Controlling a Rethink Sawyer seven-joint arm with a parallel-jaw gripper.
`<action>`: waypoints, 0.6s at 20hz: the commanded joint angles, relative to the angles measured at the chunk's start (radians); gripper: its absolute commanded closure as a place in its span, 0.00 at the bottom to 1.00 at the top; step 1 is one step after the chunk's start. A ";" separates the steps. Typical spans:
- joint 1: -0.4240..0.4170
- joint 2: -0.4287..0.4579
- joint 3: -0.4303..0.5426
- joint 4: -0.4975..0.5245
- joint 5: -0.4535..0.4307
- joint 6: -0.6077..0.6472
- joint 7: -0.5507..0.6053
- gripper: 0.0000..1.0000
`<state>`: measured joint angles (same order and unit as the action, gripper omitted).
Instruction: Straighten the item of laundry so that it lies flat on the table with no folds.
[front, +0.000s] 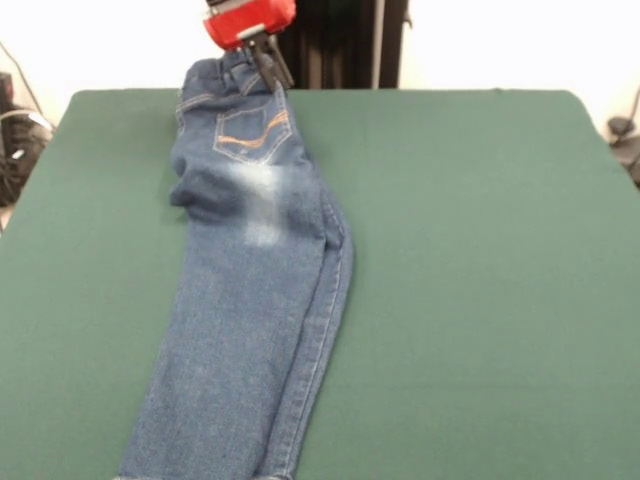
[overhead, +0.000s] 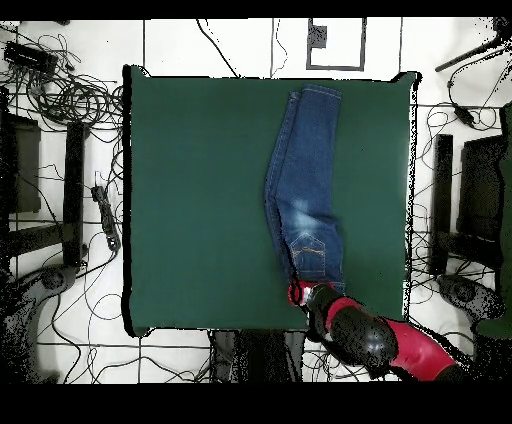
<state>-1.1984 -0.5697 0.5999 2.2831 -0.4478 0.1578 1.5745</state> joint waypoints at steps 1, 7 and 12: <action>0.021 0.044 0.134 -0.093 0.058 0.170 0.000 1.00; 0.031 0.004 0.112 -0.135 0.013 0.243 -0.050 1.00; 0.022 0.015 0.107 -0.167 -0.013 0.287 -0.085 1.00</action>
<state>-1.2139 -0.5751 0.6204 2.2474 -0.4487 0.3048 1.5745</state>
